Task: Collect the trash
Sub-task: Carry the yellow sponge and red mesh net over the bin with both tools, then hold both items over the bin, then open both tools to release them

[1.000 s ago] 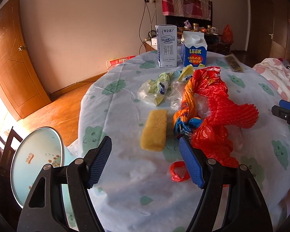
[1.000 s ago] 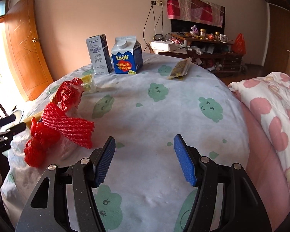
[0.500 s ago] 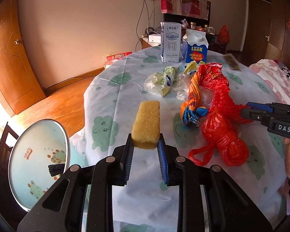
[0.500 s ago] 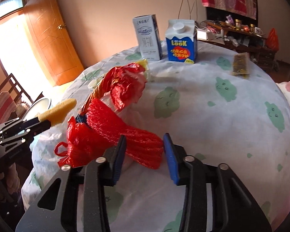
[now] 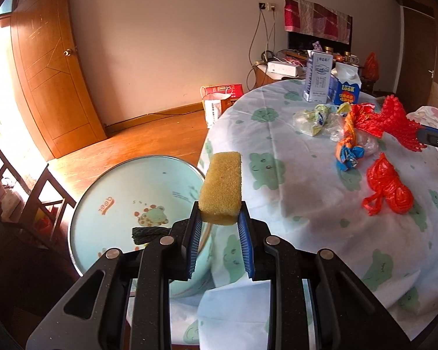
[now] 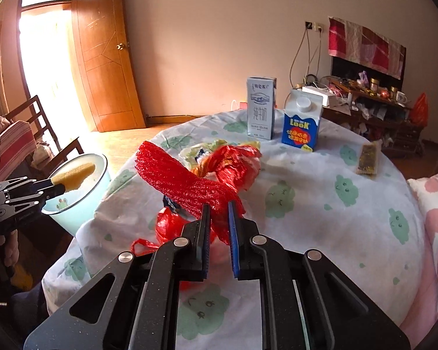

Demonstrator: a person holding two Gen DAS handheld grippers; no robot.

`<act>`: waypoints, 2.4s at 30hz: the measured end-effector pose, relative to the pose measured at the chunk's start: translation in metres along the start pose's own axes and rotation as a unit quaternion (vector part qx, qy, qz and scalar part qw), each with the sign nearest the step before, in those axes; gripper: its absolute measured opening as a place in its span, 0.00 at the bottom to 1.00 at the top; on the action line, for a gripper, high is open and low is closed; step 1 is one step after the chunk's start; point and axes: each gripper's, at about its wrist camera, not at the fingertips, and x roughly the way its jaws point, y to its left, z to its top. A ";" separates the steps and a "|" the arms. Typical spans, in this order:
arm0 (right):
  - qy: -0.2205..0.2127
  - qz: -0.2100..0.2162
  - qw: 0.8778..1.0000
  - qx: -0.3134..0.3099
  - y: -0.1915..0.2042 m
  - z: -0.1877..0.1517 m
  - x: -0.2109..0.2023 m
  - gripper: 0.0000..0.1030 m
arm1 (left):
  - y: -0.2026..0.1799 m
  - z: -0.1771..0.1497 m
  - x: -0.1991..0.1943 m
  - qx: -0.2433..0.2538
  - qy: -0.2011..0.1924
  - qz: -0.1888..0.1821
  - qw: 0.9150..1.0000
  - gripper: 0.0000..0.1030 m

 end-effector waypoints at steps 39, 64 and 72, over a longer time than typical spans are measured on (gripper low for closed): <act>0.027 0.063 0.988 -0.136 0.147 0.067 0.115 0.12 | 0.110 -0.026 0.000 -0.086 0.018 0.093 0.992 0.24; 0.041 0.079 0.981 -0.175 0.195 0.072 0.140 0.12 | 0.135 -0.029 -0.001 -0.100 0.020 0.121 0.987 0.24; 0.046 0.082 0.978 -0.186 0.206 0.073 0.146 0.12 | 0.141 -0.030 0.000 -0.104 0.021 0.120 0.987 0.24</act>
